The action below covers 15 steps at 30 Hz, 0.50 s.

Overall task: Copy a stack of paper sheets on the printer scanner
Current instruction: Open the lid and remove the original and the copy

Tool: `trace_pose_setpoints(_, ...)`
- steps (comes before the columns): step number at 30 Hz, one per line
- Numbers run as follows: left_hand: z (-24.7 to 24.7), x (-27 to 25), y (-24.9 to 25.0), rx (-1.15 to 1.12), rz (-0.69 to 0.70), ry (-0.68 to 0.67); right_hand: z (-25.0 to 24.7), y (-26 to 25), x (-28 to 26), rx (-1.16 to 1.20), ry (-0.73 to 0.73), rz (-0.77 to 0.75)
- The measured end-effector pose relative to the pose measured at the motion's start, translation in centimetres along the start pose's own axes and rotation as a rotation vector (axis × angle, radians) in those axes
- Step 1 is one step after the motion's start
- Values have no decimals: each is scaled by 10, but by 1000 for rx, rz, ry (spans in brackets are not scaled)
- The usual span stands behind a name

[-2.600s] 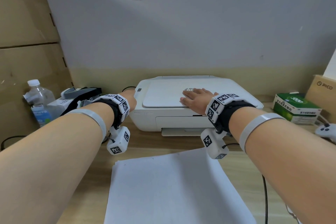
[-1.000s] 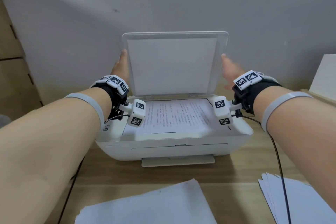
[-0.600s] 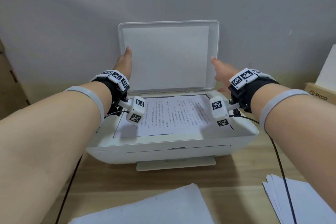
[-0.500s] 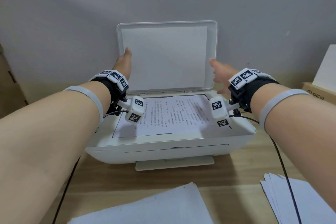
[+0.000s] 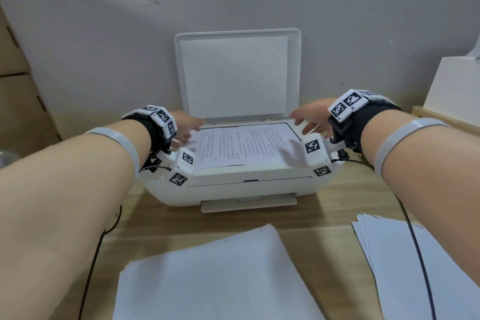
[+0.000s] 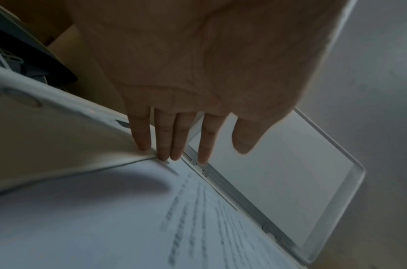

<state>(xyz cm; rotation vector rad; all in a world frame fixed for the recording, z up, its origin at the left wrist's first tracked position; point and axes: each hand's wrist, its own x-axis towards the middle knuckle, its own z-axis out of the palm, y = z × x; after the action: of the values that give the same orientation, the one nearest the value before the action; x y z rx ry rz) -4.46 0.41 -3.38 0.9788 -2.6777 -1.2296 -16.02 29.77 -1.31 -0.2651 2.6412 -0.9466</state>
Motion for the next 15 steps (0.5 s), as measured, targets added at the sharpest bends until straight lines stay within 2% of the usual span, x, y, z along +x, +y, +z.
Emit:
trace_pose_setpoints(3,6,-11,0,94,-2,9,3,3,-9,-75,-4,6)
trace_pose_setpoints(10,25,-40,9,335,86,-18,13,-2,-29,-94,-22,-18)
trace_pose_setpoints(15,26,-67,17,601,234,-114,17,-3,-36,-87,-40,-30)
